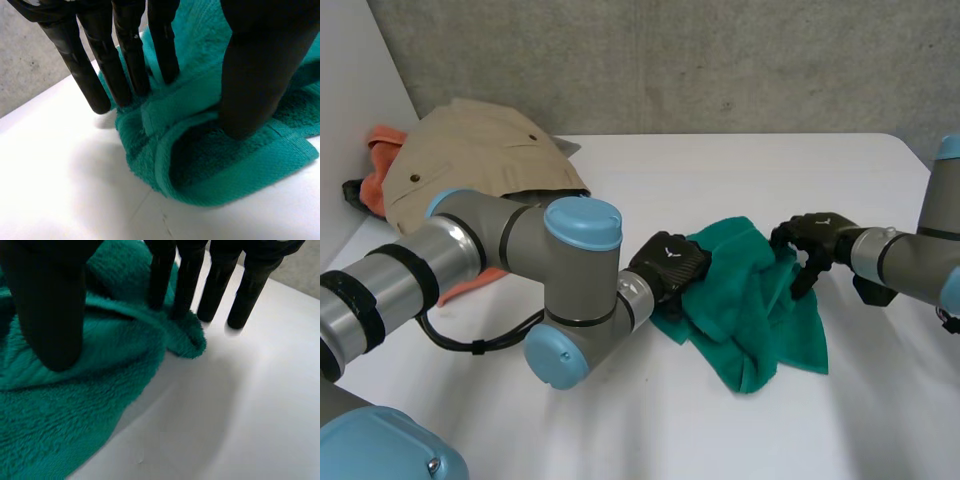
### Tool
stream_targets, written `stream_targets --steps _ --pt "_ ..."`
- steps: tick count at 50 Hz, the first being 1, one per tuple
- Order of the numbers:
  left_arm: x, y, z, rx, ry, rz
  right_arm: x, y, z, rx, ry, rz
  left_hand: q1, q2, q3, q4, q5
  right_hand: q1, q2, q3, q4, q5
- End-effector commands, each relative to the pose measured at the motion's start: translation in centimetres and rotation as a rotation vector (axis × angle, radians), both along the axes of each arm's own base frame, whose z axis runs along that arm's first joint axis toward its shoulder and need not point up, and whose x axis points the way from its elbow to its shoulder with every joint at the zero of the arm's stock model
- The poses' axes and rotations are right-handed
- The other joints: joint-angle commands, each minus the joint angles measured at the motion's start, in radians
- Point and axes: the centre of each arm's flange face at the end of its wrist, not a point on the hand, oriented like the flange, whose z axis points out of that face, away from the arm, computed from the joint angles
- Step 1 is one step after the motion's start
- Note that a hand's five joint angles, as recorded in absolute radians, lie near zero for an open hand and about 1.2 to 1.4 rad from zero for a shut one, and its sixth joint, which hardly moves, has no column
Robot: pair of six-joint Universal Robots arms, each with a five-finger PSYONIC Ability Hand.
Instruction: Fold the laundry.
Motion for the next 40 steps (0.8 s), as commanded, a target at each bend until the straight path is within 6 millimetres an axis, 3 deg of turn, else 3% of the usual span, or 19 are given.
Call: stream_targets --steps 1,4,8,9,11,12,15,16,20,22,27,30,31,34,35,40 --pt "-0.6 -0.7 1.3 -0.079 0.058 0.0 1.6 0.2 0.1 -0.056 0.014 0.029 0.601 0.601 0.603 0.617 0.621 0.791 0.798 0.794 0.794 0.789" --pt "-0.9 -2.1 3.2 -0.164 0.115 0.015 2.6 -0.5 1.6 -0.165 -0.005 0.037 0.601 0.601 0.603 0.617 0.621 0.792 0.799 0.795 0.795 0.789" --pt "0.2 -5.4 8.2 -0.311 0.223 0.083 3.6 -2.1 6.0 -0.406 -0.036 0.009 0.601 0.601 0.603 0.617 0.621 0.792 0.799 0.795 0.795 0.789" --pt "1.2 -6.8 10.9 -0.376 0.272 0.123 3.9 -2.9 8.4 -0.536 -0.057 -0.007 0.601 0.601 0.603 0.617 0.621 0.792 0.799 0.795 0.795 0.789" --pt "2.5 -8.2 13.9 -0.451 0.327 0.171 4.1 -3.3 11.0 -0.659 -0.088 -0.022 0.601 0.601 0.603 0.617 0.621 0.792 0.799 0.795 0.795 0.789" --pt "4.0 -9.4 16.8 -0.52 0.381 0.224 4.2 -3.4 13.6 -0.778 -0.119 -0.031 0.601 0.601 0.603 0.617 0.621 0.792 0.799 0.795 0.795 0.789" --pt "6.4 -10.5 20.7 -0.61 0.451 0.278 4.2 -3.4 17.5 -0.96 -0.177 -0.046 0.601 0.601 0.603 0.617 0.621 0.792 0.799 0.795 0.795 0.789" --pt "7.6 -10.7 22.6 -0.644 0.487 0.294 4.2 -3.0 19.6 -1.053 -0.216 -0.052 0.601 0.601 0.603 0.617 0.621 0.792 0.799 0.795 0.795 0.789" --pt "9.5 -10.1 25.2 -0.675 0.532 0.26 4.0 -1.9 23.0 -1.205 -0.295 -0.044 0.601 0.601 0.603 0.617 0.621 0.792 0.799 0.795 0.795 0.789" --pt "9.9 -9.8 25.2 -0.668 0.523 0.243 3.9 -1.6 23.3 -1.214 -0.303 -0.036 0.601 0.601 0.603 0.617 0.621 0.792 0.799 0.795 0.795 0.789" --pt "11.5 -9.4 22.9 -0.599 0.453 0.224 3.6 -1.4 20.3 -1.089 -0.252 -0.003 0.601 0.601 0.603 0.617 0.621 0.792 0.799 0.795 0.795 0.789" --pt "12.3 -8.7 19.1 -0.477 0.372 0.227 3.4 -1.0 15.9 -0.921 -0.173 0.027 0.601 0.601 0.603 0.617 0.621 0.792 0.799 0.795 0.795 0.789" --pt "12.5 -8.0 16.9 -0.406 0.332 0.227 3.4 -0.4 13.4 -0.835 -0.124 0.057 0.601 0.601 0.603 0.617 0.621 0.792 0.799 0.795 0.795 0.789" --pt "13.0 -6.7 13.1 -0.291 0.266 0.23 3.6 1.1 9.3 -0.705 -0.052 0.115 0.601 0.601 0.603 0.617 0.621 0.792 0.799 0.795 0.795 0.789" --pt "13.3 -5.7 10.7 -0.23 0.221 0.232 3.8 2.4 6.5 -0.618 -0.003 0.161 0.601 0.601 0.603 0.617 0.621 0.792 0.799 0.795 0.795 0.789" --pt "14.2 -3.0 5.2 -0.104 0.094 0.229 4.0 6.5 0.3 -0.448 0.144 0.293 0.601 0.601 0.603 0.617 0.621 0.792 0.799 0.795 0.795 0.789"
